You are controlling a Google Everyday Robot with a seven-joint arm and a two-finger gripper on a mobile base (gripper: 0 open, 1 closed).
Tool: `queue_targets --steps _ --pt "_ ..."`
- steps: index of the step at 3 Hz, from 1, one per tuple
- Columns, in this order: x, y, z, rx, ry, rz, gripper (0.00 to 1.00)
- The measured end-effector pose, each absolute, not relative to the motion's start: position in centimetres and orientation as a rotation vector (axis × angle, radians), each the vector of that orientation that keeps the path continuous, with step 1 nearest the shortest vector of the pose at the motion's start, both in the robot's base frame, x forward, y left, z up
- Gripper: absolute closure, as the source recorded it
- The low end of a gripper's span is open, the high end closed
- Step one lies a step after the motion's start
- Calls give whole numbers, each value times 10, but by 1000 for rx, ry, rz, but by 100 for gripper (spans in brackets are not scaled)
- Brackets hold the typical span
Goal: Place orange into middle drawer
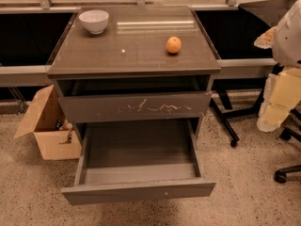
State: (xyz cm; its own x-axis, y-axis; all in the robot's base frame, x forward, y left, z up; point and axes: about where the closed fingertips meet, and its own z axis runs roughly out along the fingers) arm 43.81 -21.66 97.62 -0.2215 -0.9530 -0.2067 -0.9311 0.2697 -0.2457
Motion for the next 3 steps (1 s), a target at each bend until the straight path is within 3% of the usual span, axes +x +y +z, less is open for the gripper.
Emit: queue_targets --steps 1,3 --pt "438 -217 976 -1725 2232 -99 0" --pt "532 -218 946 -1480 2037 47 0"
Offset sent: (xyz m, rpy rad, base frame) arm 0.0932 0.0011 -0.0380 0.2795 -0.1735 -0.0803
